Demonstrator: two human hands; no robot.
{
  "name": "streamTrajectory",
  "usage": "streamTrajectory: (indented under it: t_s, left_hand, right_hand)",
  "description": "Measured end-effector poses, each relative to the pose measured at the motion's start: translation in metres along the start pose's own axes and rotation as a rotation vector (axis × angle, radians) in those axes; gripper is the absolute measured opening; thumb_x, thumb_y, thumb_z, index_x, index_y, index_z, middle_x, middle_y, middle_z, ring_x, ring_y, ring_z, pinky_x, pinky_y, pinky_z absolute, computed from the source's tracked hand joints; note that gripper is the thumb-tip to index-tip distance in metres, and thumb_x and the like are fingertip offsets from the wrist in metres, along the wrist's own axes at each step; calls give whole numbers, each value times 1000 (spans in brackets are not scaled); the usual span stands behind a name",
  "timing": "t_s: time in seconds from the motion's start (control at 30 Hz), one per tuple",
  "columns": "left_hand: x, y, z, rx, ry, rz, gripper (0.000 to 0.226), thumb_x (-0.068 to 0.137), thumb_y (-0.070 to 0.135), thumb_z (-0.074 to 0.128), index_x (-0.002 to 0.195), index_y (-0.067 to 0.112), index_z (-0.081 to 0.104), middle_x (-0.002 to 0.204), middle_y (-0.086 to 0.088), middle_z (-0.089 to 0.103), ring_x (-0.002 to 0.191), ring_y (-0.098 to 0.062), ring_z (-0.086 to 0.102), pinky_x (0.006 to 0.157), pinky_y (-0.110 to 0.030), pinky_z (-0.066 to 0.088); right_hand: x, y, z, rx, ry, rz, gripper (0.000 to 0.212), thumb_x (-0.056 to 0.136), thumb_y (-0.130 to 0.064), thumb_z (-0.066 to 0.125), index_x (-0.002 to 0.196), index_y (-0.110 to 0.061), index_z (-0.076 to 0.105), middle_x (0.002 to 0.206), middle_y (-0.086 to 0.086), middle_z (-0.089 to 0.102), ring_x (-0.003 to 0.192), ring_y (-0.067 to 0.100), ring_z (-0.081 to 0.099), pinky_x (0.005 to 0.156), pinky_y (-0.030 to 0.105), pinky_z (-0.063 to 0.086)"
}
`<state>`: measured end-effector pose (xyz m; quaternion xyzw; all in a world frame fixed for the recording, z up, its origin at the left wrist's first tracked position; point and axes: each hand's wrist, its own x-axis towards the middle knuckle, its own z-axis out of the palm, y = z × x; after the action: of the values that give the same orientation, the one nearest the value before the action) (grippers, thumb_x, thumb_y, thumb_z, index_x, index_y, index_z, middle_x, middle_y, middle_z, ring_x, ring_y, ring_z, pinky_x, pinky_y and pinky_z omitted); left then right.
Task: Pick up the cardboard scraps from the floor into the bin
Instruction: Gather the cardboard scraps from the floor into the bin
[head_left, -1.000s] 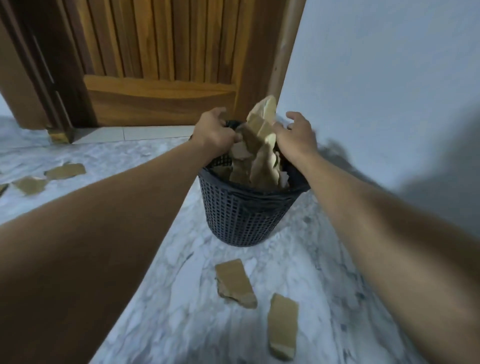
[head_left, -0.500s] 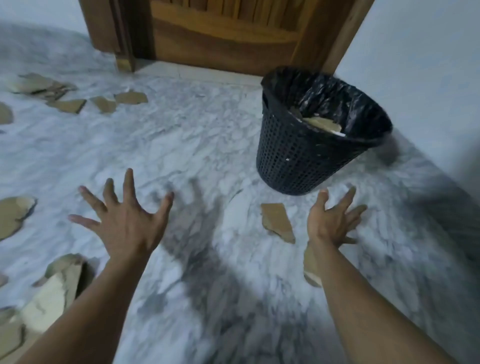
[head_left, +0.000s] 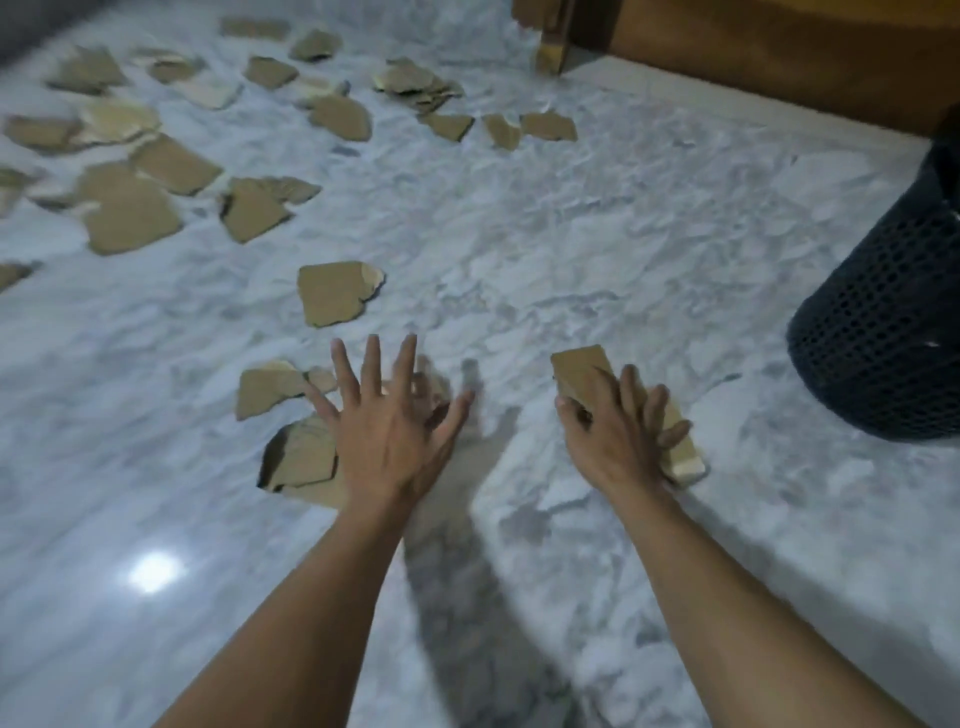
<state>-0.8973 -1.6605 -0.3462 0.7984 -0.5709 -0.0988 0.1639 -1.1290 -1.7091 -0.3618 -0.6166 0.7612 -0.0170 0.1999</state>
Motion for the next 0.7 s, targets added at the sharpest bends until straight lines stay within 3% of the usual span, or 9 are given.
streamTrajectory:
  t_s: [0.07,0.17,0.23,0.37,0.43,0.5,0.63,0.7]
  left_hand:
    - [-6,-30,-11,68,-8,-150,111,70,101,28,161,43,0,171,-12,-1,153,-46,-13,112,-76,-5]
    - [-19,-72,-16,133,-182,-247,122,60,108,19,159,44,-8,169,-17,-9,150,-52,-16,111,-78,-5]
    - [-18,-83,-15,130,-193,-261,116,63,106,17,160,45,0,170,-12,-6,152,-47,-10,115,-74,-2]
    - [-9,-100,-17,130,51,-285,92,76,89,37,146,29,39,149,-11,39,142,-35,28,112,-57,27]
    - [-6,-113,-16,16,149,-279,85,81,75,46,145,19,39,139,-14,46,136,-34,36,114,-53,30]
    - [-5,-117,-15,-82,171,-253,82,88,65,49,152,17,27,141,-15,44,135,-35,38,116,-55,26]
    - [-4,-115,-16,-85,121,-164,90,84,48,51,160,38,3,156,-8,36,144,-38,34,116,-62,24]
    - [-4,-117,-18,-70,88,-183,85,84,46,47,160,42,10,158,-4,39,149,-39,27,119,-62,20]
  right_hand:
    - [-5,-36,13,-5,-31,-131,89,86,-88,25,157,-35,20,173,-2,-5,154,40,-18,112,73,-16]
    - [-13,-85,29,-22,-63,-225,119,67,-102,12,161,-28,13,173,1,-9,152,42,-24,110,75,-18]
    - [-6,-117,36,-25,-67,-244,124,69,-102,12,163,-21,9,172,5,-9,152,42,-25,108,76,-19]
    - [22,-179,35,2,-83,-127,129,70,-102,11,163,-14,-3,172,6,-9,152,43,-24,105,80,-17]
    - [37,-206,32,62,-87,-64,125,69,-102,12,163,-23,-7,172,6,-11,151,47,-24,103,82,-15]
    - [50,-233,30,101,-85,-74,117,67,-104,16,160,-40,-14,171,8,-15,149,52,-23,101,84,-13]
    - [72,-282,35,57,-159,-164,109,63,-106,23,153,-58,-14,168,13,-23,145,59,-25,93,89,-14]
    - [79,-291,42,-9,-216,-201,101,69,-100,33,154,-60,-3,168,12,-25,145,58,-28,96,89,-11]
